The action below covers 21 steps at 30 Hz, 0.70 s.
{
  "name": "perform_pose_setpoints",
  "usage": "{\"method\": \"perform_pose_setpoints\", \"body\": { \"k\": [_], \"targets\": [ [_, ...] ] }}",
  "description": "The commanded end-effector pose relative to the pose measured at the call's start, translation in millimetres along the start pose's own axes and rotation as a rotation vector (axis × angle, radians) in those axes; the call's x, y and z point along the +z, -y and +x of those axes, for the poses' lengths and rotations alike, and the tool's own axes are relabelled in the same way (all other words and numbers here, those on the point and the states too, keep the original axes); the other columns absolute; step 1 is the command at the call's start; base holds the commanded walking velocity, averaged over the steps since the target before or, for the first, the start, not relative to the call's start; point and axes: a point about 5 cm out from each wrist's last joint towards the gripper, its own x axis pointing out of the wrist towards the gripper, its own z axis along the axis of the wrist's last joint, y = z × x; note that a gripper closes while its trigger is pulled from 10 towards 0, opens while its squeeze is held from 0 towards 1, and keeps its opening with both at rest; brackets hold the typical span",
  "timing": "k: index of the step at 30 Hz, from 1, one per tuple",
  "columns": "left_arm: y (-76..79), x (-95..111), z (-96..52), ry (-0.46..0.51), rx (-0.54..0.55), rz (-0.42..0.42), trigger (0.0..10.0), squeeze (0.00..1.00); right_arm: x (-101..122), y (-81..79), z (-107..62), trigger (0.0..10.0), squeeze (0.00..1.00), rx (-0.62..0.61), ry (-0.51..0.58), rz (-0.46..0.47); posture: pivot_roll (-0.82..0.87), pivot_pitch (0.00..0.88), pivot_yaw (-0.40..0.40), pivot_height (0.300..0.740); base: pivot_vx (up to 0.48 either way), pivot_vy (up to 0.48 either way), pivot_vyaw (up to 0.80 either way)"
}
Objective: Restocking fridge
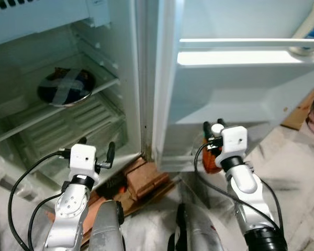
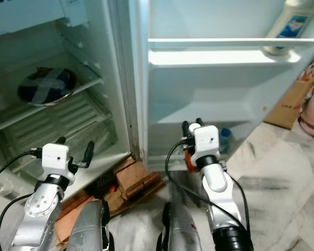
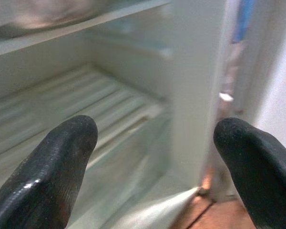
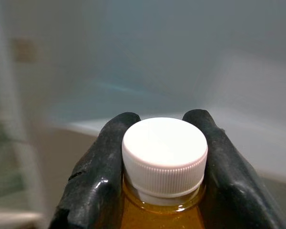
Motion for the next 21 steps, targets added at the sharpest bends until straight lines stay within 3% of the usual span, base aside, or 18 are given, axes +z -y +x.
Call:
{"method": "perform_pose_setpoints", "body": {
  "k": [1,7,21],
  "targets": [
    [-4.6,-5.8,-4.6,-0.032,0.024,0.006,10.0,0.00,6.6,-5.7,2.3,10.0,0.00,0.029,0.037,0.002,0.07,0.110,-0.027,0.616,0.000,0.000,0.73],
    [-4.4,-5.6,-4.4,-0.032,0.024,0.010,10.0,0.00,6.4,-5.6,2.9,10.0,0.00,0.027,0.034,0.010,0.08,0.110,-0.027,0.616,0.000,0.000,0.65],
    [-6.6,-7.4,-12.8,-0.053,0.016,0.021,10.0,0.00,3.7,-0.4,7.3,10.0,0.00,-0.016,0.013,-0.002,0.09,0.156,-0.017,0.601,0.000,0.000,0.00]
  ]
}}
